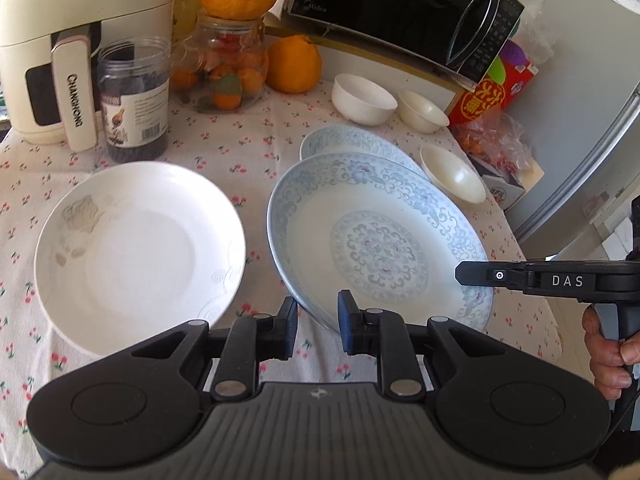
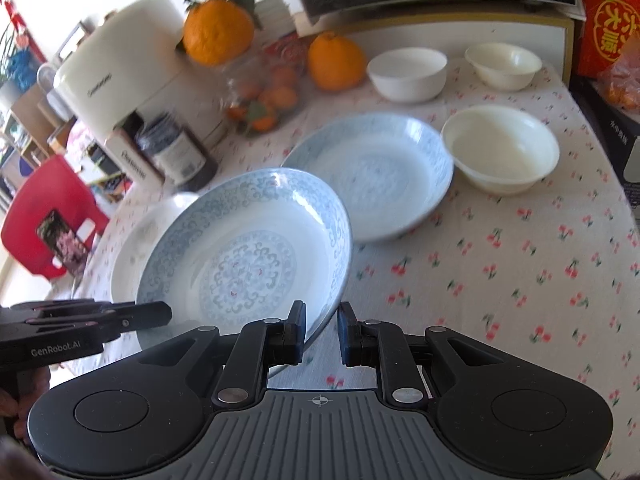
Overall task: Organize plates and bowls
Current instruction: 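Carry the blue plate with the left gripper onto the other blue plate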
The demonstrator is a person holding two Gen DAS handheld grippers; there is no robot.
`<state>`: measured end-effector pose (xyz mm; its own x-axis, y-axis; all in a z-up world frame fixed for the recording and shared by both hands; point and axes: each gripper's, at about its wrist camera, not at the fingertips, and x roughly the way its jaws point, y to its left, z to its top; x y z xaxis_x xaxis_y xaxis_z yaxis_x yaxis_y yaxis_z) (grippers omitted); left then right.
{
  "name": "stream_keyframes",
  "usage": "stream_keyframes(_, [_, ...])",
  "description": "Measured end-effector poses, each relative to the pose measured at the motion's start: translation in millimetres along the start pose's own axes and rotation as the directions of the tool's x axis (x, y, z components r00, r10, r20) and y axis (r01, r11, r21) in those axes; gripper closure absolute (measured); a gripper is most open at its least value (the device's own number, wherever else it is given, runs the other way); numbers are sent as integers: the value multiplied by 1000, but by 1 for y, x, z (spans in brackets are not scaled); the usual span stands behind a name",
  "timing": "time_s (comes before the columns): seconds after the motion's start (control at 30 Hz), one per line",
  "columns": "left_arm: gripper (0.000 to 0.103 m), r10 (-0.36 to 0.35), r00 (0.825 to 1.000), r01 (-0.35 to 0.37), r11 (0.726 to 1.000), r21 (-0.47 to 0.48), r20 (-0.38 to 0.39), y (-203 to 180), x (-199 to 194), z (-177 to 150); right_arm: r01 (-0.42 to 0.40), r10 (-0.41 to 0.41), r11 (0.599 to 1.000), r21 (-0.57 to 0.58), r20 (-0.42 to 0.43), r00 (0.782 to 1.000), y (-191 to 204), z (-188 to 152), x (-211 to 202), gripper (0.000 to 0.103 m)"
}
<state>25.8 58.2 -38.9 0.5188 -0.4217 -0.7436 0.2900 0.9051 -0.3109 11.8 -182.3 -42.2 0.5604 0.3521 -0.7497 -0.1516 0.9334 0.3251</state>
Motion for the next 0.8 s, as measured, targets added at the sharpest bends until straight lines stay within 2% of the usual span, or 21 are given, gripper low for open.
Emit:
stream_keyframes(0.4, [86,51,999,-51,999,6,-7,-10,46,36,68,-69,992,107,3,998,-33,34,25,86])
stream_keyframes(0.53, [87,84,996,-85,995,48,21,-17,55,43,105,-105,986,127,-8,994,-41,40,38,86])
stream_keyframes(0.8, [87,134,990,-136,990,37,40,-23,67,56,147,-148,976,161,-2,989,-49,53,51,86])
